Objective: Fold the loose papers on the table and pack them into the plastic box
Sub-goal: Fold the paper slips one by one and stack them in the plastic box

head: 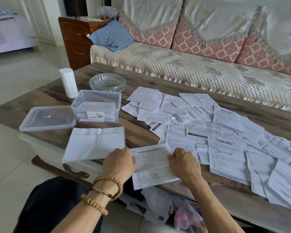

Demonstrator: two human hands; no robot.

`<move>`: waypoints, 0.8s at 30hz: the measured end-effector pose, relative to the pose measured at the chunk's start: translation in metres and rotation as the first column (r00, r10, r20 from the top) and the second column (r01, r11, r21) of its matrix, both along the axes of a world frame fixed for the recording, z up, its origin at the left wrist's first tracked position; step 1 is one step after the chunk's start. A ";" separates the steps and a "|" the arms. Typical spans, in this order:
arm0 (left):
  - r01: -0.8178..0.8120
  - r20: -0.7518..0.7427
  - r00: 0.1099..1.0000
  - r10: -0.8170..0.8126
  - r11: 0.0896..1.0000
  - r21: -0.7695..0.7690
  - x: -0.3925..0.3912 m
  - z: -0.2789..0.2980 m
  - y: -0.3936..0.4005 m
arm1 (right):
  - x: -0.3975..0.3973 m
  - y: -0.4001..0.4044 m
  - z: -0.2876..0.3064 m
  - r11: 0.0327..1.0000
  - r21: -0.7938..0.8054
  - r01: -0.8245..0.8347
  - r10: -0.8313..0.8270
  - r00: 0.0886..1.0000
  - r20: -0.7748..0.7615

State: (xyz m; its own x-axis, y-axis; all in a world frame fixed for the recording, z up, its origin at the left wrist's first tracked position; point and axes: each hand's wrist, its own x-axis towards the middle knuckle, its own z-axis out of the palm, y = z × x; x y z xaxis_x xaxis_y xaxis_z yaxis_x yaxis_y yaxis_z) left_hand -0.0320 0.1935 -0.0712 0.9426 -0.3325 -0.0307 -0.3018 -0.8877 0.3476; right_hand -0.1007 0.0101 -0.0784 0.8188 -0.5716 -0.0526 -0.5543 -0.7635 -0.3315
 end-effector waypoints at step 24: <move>0.624 0.270 0.734 -0.623 0.776 0.094 -0.015 -0.009 -0.015 | 0.000 0.008 -0.002 0.995 -0.098 0.026 -0.023 0.999 0.035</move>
